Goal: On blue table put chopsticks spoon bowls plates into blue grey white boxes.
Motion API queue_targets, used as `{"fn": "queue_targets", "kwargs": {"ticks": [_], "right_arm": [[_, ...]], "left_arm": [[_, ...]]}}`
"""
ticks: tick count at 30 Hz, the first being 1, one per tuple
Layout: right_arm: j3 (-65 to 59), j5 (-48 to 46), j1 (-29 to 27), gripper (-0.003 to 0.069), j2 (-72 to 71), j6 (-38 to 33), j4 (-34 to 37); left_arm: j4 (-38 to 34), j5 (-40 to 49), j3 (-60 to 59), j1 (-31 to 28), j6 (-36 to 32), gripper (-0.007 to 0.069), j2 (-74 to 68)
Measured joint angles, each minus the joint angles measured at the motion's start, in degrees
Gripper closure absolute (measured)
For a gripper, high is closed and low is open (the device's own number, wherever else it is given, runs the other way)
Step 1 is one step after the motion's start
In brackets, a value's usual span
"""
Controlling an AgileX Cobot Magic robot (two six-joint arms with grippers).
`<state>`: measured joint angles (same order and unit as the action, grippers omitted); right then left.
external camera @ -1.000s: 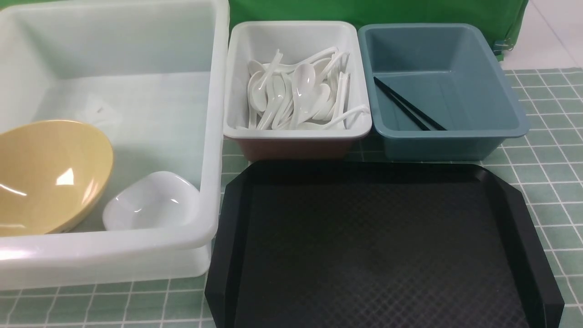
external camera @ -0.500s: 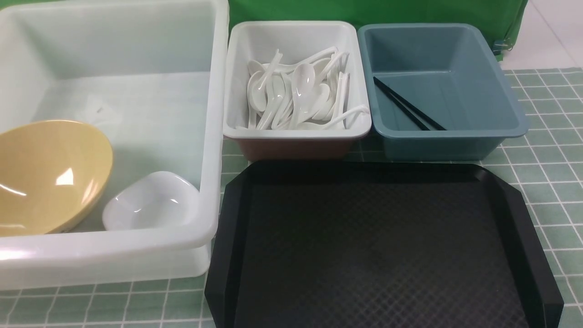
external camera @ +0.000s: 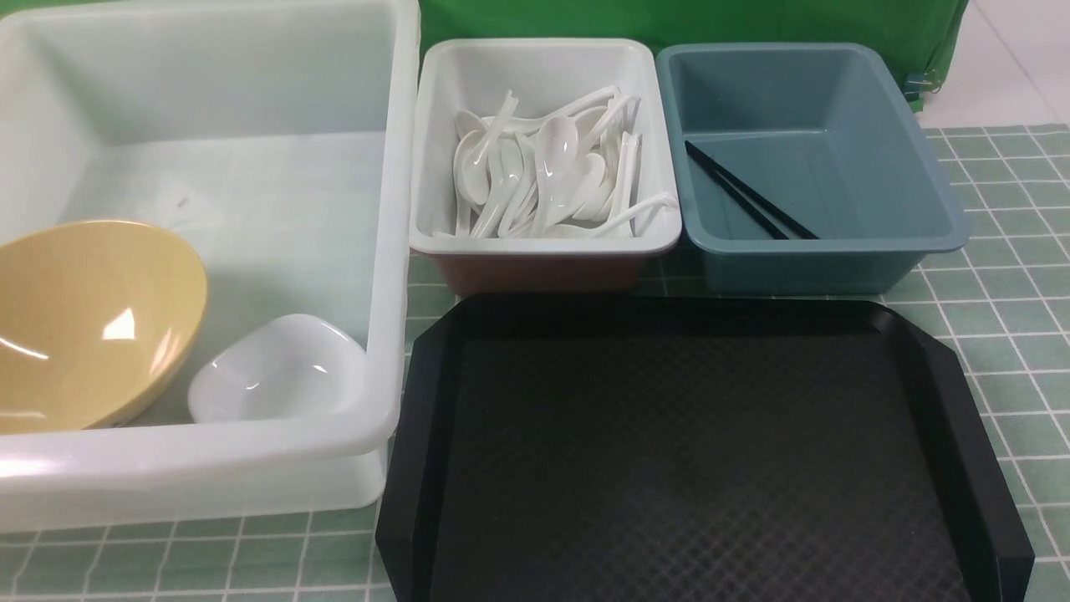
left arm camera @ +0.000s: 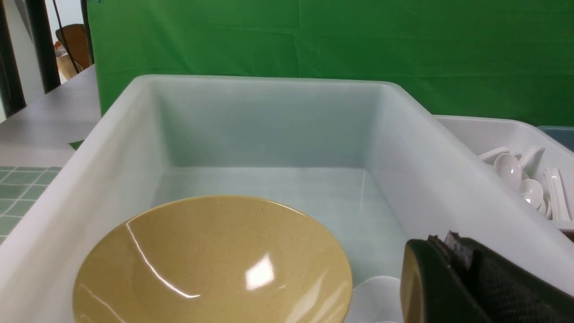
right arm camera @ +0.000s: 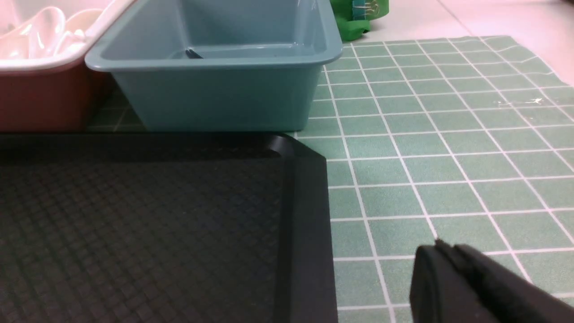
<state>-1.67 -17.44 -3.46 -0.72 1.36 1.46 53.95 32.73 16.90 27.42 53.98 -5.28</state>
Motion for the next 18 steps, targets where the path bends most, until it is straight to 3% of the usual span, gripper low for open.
{"fn": "queue_targets", "kwargs": {"ticks": [8, 13, 18], "right_arm": [[0.00, -0.01, 0.00, 0.0595, 0.00, 0.00, 0.00], [0.00, -0.06, 0.00, 0.0589, 0.00, 0.00, 0.00], [0.00, -0.06, 0.00, 0.0583, 0.00, 0.00, 0.00]], "left_arm": [[0.37, -0.06, -0.71, 0.00, 0.00, 0.0620, 0.34], [0.19, -7.06, -0.88, 0.00, -0.94, 0.0620, 2.88], [-12.65, -16.87, -1.05, -1.17, -11.80, 0.0620, 3.88]]}}
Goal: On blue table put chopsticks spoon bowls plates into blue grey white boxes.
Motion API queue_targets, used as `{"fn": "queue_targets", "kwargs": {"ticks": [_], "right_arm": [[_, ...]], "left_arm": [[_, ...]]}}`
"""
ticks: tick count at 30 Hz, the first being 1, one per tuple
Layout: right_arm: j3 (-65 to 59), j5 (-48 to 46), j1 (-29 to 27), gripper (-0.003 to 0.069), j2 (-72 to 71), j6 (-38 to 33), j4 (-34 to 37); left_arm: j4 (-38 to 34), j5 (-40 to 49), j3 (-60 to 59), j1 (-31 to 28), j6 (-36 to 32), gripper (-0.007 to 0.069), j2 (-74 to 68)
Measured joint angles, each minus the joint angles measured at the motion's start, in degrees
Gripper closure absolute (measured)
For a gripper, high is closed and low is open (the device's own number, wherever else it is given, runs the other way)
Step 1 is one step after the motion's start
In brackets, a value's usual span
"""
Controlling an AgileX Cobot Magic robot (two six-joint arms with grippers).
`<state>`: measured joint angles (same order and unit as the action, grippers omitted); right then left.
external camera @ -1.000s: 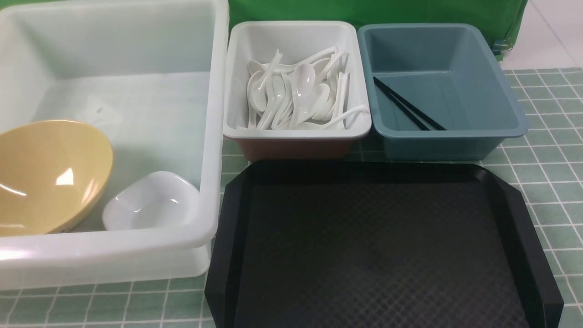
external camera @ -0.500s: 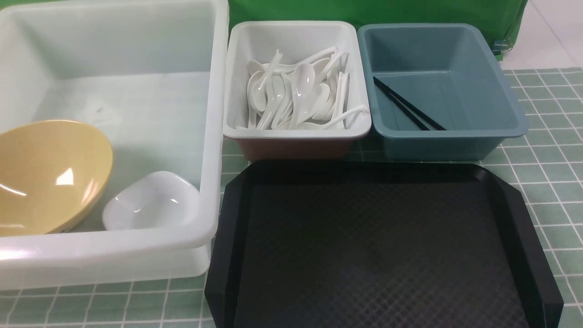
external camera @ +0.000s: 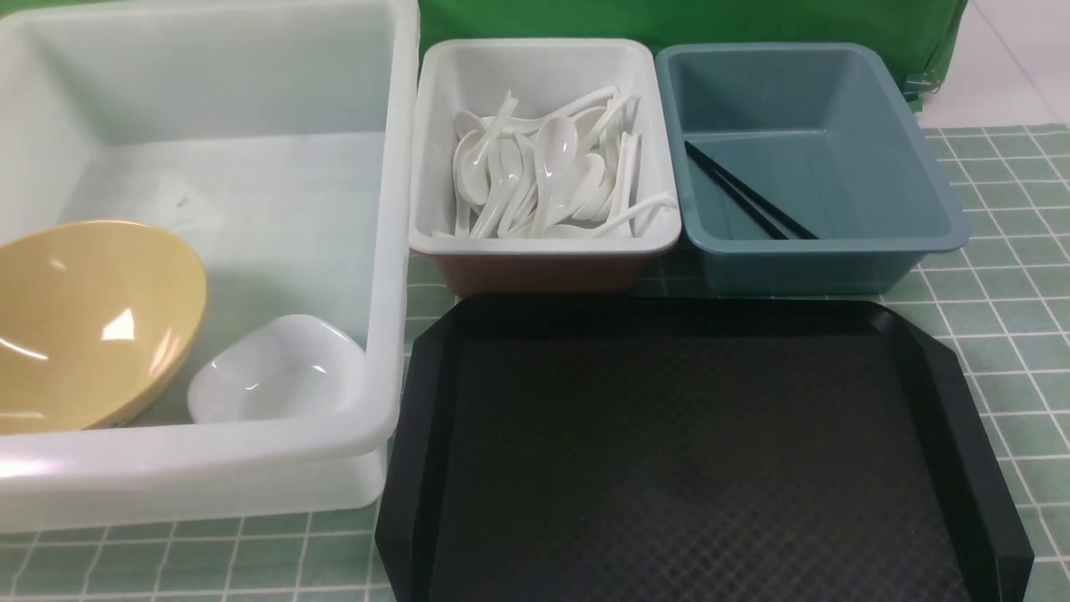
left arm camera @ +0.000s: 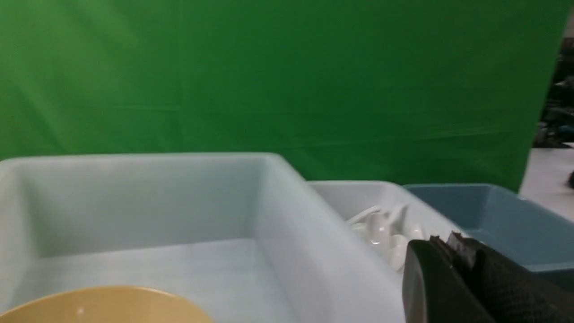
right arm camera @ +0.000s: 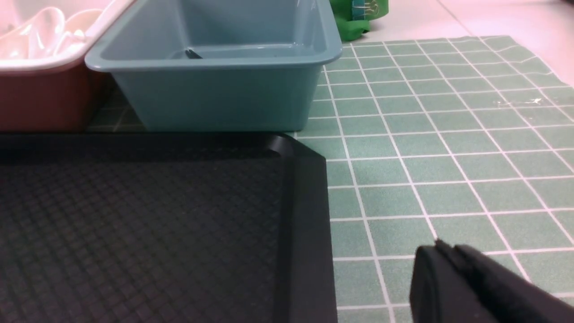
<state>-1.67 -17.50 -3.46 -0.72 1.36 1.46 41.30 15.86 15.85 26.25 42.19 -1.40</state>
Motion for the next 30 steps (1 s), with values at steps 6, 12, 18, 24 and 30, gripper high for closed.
{"fn": "queue_targets", "kwargs": {"ticks": [6, 12, 18, 24, 30], "right_arm": [[0.00, 0.00, 0.00, 0.0582, 0.00, 0.04, 0.00], [0.00, 0.00, 0.00, 0.0581, 0.00, 0.04, 0.00], [0.00, 0.00, 0.00, 0.0580, 0.00, 0.04, 0.00], [0.00, 0.00, 0.00, 0.0580, 0.00, 0.04, 0.00], [0.00, 0.00, 0.00, 0.0573, 0.00, 0.04, 0.00]], "left_arm": [[-24.16, -0.60, 0.00, -4.36, -25.75, 0.0622, 2.14], [-35.70, 2.46, -0.28, -13.92, -36.33, 0.0622, 2.32], [-44.40, 2.66, -5.70, -26.08, -37.50, 0.0622, 2.32], [-47.92, 2.66, -13.91, -28.14, -37.74, 0.0622, 2.32], [-48.31, 2.82, -17.13, -28.08, -35.74, 0.0622, 2.32]]}}
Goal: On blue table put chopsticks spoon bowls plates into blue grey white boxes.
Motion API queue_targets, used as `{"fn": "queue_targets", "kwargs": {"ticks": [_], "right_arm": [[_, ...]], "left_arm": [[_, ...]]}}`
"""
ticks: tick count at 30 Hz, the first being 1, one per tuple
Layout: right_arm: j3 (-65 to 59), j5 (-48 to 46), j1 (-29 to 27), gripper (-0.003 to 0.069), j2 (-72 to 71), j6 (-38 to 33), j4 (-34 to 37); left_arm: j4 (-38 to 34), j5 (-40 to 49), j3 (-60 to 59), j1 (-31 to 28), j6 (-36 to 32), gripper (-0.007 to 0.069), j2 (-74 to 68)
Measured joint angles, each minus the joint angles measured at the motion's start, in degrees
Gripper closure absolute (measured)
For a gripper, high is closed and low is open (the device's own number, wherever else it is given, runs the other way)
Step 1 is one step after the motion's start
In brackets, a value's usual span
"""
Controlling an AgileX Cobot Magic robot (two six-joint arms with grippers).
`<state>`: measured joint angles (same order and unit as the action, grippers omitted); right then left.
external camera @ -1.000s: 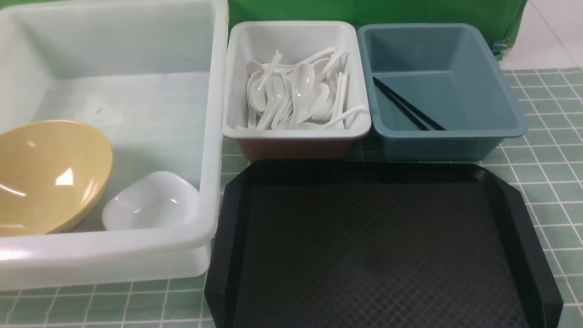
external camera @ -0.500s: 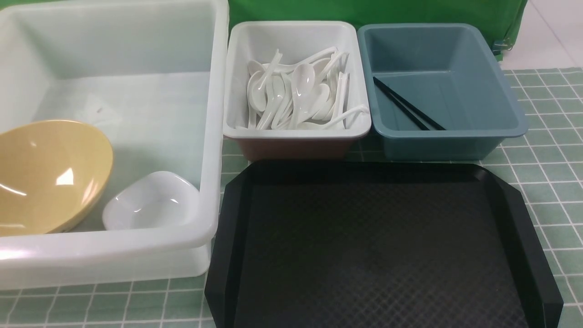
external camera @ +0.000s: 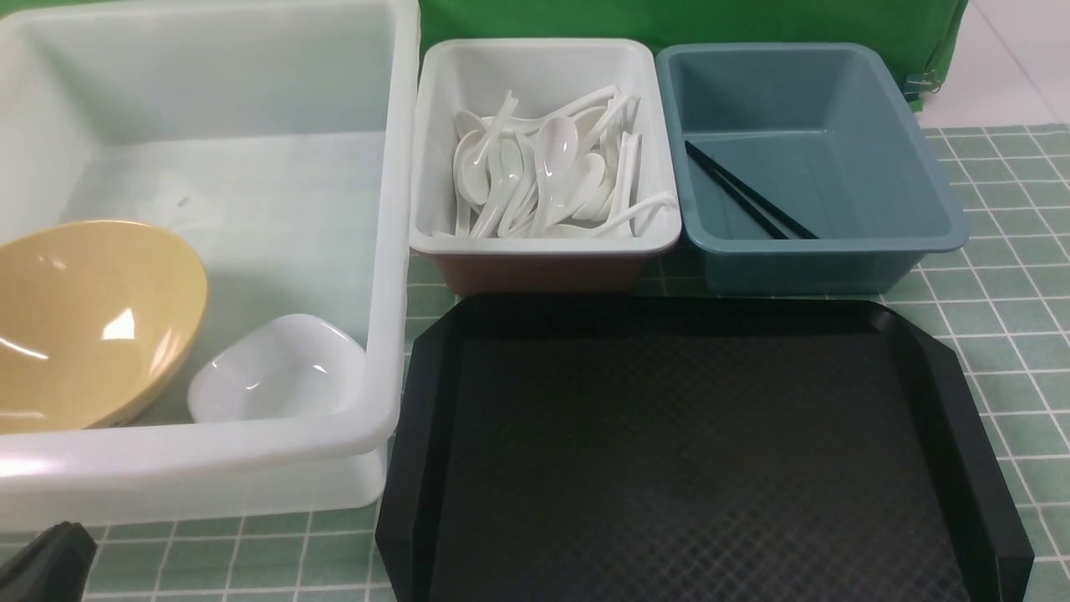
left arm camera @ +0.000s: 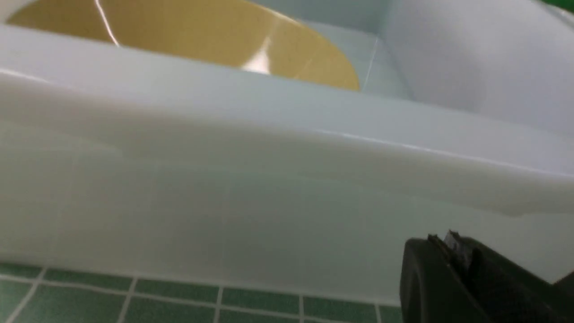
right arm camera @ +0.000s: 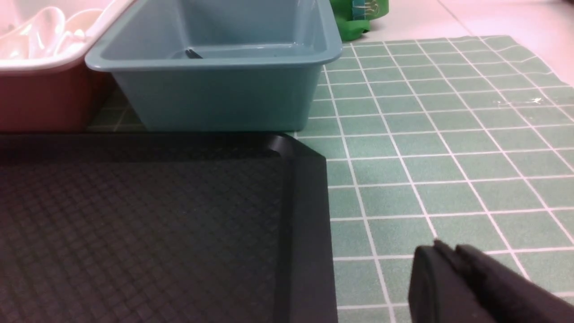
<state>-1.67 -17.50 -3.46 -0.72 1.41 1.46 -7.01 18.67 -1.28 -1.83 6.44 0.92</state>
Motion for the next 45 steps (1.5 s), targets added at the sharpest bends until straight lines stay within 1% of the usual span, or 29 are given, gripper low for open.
{"fn": "queue_targets", "kwargs": {"ticks": [3, 4, 5, 7, 9, 11, 14, 15, 16, 17, 18, 19, 20, 21, 22, 24, 25, 26, 27, 29, 32, 33, 34, 35, 36, 40, 45], "right_arm": [[0.00, 0.00, 0.00, 0.0569, 0.00, 0.00, 0.00], [0.00, 0.00, 0.00, 0.0568, 0.00, 0.00, 0.00], [0.00, 0.00, 0.00, 0.0568, 0.00, 0.00, 0.00], [0.00, 0.00, 0.00, 0.0566, 0.00, 0.00, 0.00], [0.00, 0.00, 0.00, 0.0563, 0.00, 0.00, 0.00], [0.00, 0.00, 0.00, 0.0561, 0.00, 0.00, 0.00], [0.00, 0.00, -0.01, 0.0559, 0.00, 0.00, 0.00], [0.00, 0.00, -0.01, 0.0559, 0.00, 0.00, 0.00], [0.00, 0.00, -0.01, 0.0559, 0.00, 0.00, 0.00], [0.00, 0.00, -0.01, 0.0559, 0.00, 0.00, 0.00], [0.00, 0.00, -0.01, 0.0559, 0.00, 0.00, 0.00], [0.00, 0.00, -0.01, 0.0559, 0.00, 0.00, 0.00], [0.00, 0.00, -0.01, 0.0559, 0.00, 0.00, 0.00], [0.00, 0.00, -0.01, 0.0559, 0.00, 0.00, 0.00], [0.00, 0.00, -0.01, 0.0559, 0.00, 0.00, 0.00], [0.00, 0.00, -0.01, 0.0559, 0.00, 0.00, 0.00], [0.00, 0.00, -0.01, 0.0559, 0.00, 0.00, 0.00], [0.00, 0.00, -0.01, 0.0559, 0.00, 0.00, 0.00], [0.00, 0.00, -0.01, 0.0559, 0.00, 0.00, 0.00], [0.00, 0.00, -0.01, 0.0556, 0.00, 0.00, 0.00], [0.00, 0.00, -0.01, 0.0552, 0.00, 0.00, 0.00], [0.00, 0.00, -0.01, 0.0552, 0.00, 0.00, 0.00], [0.00, 0.00, -0.01, 0.0551, 0.00, 0.00, 0.00], [0.00, 0.00, -0.01, 0.0550, 0.00, 0.00, 0.00], [0.00, 0.00, -0.01, 0.0548, 0.00, 0.00, 0.00], [0.00, 0.00, -0.01, 0.0545, 0.00, 0.00, 0.00], [0.00, -0.05, -0.01, 0.0543, 0.00, 0.00, 0.00]], "left_arm": [[-0.05, -1.26, -0.19, 1.10, 2.91, 0.0622, 0.00], [-0.05, -2.32, -0.18, 2.21, 4.87, 0.0622, 0.00], [-0.05, -2.62, -0.18, 2.39, 5.17, 0.0622, 0.00], [-0.05, -7.66, -0.18, 4.05, 7.38, 0.0622, 0.00], [2.43, -21.29, -0.22, 6.99, 8.88, 0.0622, 0.00], [7.01, -33.43, -0.22, 8.45, 8.22, 0.0622, 0.00], [11.62, -51.16, -0.22, 9.06, 3.37, 0.0622, 0.00], [11.83, -53.41, -0.22, 9.06, 2.99, 0.0622, 0.00], [13.04, -60.48, -0.22, 9.06, 0.21, 0.0622, 0.00], [13.31, -64.55, -0.22, 9.06, -1.95, 0.0622, 0.00], [13.43, -67.67, -0.22, 9.06, -3.55, 0.0622, 0.00], [13.43, -68.16, -0.22, 9.08, -3.85, 0.0622, 0.00], [13.26, -70.26, -0.22, 9.13, -5.62, 0.0622, 0.00], [12.24, -69.79, -0.22, 9.13, -6.44, 0.0622, 0.00], [10.44, -67.21, -0.22, 9.13, -7.27, 0.0622, 0.00], [6.43, -59.31, -0.22, 9.13, -7.65, 0.0622, 0.00], [3.63, -51.68, -0.22, 9.13, -8.00, 0.0622, 0.00], [3.05, -51.68, -0.22, 9.13, -8.05, 0.0622, 0.00], [-1.20, -41.42, -0.22, 8.77, -8.72, 0.0622, 0.00], [-4.80, -26.91, -0.22, 7.56, -10.22, 0.0622, 0.00], [-5.27, -10.71, -0.22, 5.31, -10.49, 0.0622, 0.00], [-5.09, -9.06, -0.22, 5.17, -10.42, 0.0622, 0.00], [-4.03, -4.10, -0.22, 4.45, -9.54, 0.0622, 0.00], [-3.82, -3.47, -0.22, 4.39, -9.38, 0.0622, 0.00], [-1.94, -0.28, -0.16, 4.05, -8.00, 0.0622, 0.00], [2.64, -0.09, -0.12, 3.97, -5.48, 0.0622, 0.00], [4.86, -0.09, -0.12, 3.97, -3.42, 0.0622, 0.00]]}}
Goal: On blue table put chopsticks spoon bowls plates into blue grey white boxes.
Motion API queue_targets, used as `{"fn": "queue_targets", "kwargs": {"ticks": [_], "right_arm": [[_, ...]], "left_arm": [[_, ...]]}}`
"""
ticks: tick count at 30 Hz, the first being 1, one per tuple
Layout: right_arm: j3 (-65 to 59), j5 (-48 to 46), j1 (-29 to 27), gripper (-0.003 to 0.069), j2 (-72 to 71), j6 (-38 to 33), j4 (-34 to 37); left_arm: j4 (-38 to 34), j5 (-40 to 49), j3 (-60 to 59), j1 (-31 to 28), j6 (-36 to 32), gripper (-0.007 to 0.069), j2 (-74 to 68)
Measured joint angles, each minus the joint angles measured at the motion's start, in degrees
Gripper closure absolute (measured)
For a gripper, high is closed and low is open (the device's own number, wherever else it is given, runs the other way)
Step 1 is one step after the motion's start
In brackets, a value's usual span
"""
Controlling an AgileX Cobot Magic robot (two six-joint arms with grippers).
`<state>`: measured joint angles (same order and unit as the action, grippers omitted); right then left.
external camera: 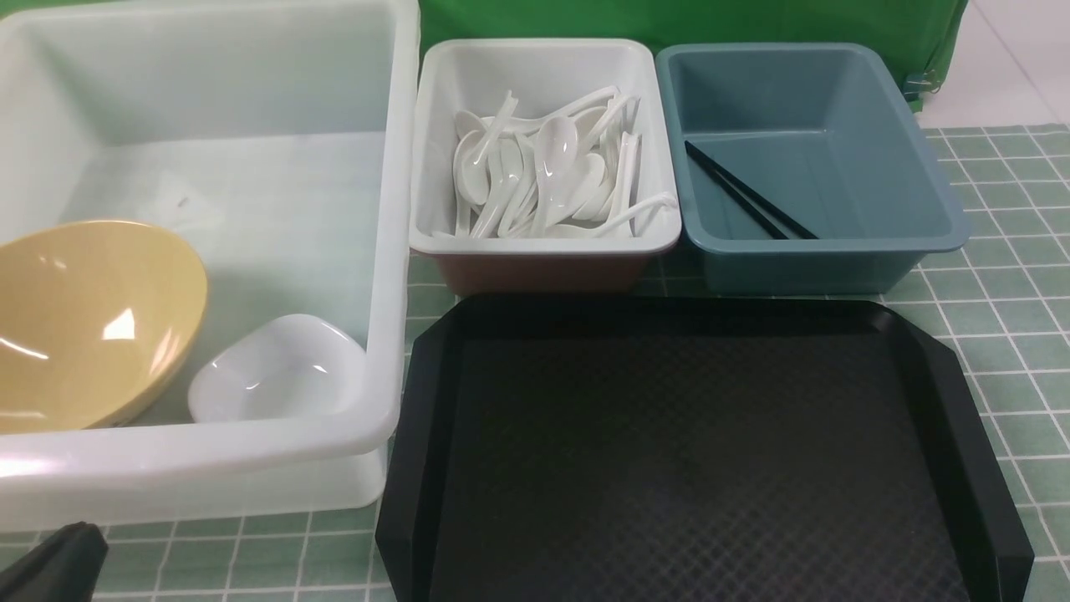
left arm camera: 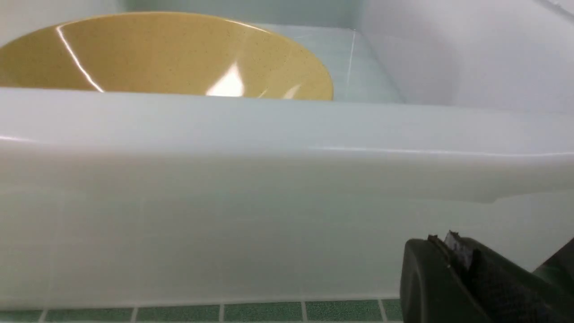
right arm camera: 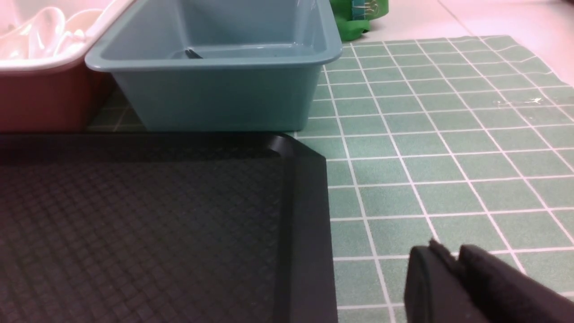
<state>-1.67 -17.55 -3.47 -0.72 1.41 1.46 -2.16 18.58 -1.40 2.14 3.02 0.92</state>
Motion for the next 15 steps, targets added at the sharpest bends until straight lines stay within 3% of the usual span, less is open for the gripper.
{"fn": "queue_targets", "kwargs": {"ticks": [15], "right_arm": [[0.00, 0.00, 0.00, 0.0531, 0.00, 0.00, 0.00]], "left_arm": [[0.46, 0.00, 0.00, 0.00, 1.22, 0.0622, 0.00]]}}
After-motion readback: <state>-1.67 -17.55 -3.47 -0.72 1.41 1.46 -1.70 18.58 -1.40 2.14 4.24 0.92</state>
